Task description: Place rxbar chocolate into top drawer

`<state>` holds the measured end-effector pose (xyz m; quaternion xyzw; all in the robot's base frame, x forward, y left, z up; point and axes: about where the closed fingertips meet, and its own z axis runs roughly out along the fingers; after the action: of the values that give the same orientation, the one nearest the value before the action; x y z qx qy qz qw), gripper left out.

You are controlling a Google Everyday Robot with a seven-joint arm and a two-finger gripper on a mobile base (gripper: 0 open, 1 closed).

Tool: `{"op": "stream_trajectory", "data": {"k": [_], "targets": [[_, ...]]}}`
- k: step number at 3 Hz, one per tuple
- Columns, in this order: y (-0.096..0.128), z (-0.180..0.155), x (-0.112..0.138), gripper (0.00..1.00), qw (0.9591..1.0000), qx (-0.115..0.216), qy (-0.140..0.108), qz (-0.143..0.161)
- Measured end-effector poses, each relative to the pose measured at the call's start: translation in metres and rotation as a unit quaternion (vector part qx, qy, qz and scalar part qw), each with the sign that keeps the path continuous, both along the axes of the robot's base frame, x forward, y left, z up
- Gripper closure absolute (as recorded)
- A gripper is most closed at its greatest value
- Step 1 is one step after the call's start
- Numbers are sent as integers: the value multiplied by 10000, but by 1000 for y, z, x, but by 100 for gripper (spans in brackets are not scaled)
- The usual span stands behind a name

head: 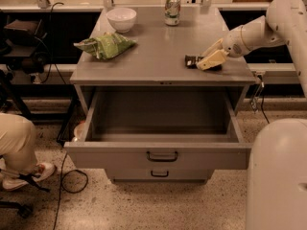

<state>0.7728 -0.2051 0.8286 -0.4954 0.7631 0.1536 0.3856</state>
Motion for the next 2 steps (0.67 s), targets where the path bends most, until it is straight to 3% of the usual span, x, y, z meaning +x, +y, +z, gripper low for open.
{"op": "stream_trajectory", "data": {"k": [1, 2], "targets": [[0, 0, 0, 100, 10000, 0, 0, 0], [31, 10, -7, 100, 9977, 672, 53, 54]]}}
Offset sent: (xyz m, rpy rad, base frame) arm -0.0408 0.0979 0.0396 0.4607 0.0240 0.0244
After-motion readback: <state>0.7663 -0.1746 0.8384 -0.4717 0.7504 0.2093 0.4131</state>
